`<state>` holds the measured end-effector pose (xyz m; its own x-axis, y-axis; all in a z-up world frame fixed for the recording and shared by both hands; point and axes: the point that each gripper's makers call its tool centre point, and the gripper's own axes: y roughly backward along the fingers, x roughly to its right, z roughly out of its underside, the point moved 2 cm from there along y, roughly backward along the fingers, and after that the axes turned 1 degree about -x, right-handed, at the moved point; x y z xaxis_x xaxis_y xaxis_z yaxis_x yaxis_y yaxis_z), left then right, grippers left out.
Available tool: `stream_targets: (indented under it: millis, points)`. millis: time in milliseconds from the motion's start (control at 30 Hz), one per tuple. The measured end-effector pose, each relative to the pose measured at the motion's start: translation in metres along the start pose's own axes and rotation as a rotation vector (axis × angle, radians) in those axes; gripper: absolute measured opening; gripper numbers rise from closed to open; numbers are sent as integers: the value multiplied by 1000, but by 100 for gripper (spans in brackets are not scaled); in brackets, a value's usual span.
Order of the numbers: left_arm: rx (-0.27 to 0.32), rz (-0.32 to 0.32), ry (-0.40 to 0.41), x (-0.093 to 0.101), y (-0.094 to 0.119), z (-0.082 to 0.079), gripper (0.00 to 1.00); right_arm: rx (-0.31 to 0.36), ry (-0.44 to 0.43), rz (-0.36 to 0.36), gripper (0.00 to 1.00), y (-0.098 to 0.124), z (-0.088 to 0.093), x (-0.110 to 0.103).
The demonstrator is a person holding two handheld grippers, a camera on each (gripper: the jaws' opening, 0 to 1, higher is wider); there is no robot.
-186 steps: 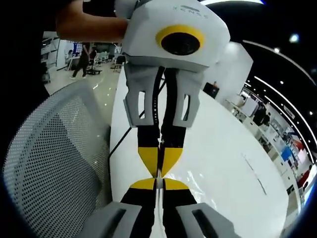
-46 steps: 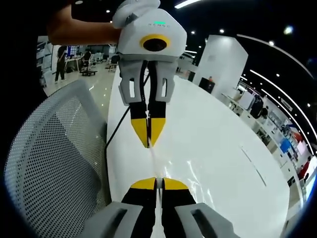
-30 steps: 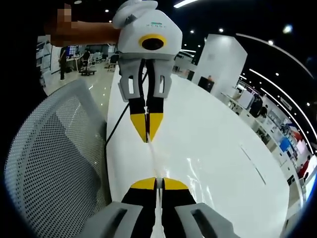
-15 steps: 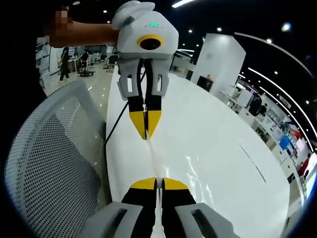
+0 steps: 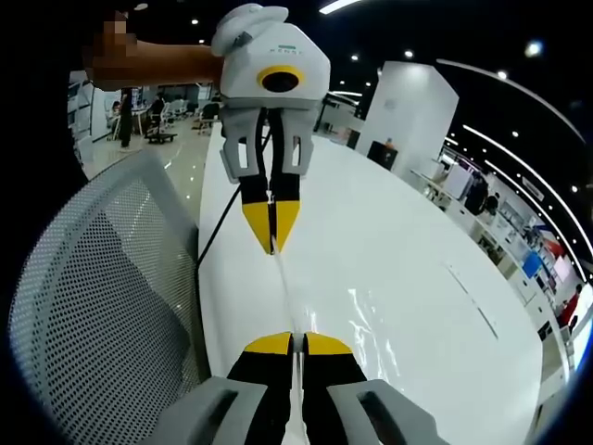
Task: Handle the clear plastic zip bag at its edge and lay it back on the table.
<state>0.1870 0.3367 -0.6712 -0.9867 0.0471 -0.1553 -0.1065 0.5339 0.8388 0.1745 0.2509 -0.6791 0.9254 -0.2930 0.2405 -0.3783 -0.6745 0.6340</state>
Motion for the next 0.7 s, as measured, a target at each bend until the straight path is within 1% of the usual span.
stream_targets:
  millis: [700]
  points:
    - [0, -14, 22, -3, 3, 7, 0, -11, -9, 8, 0, 2, 6, 3]
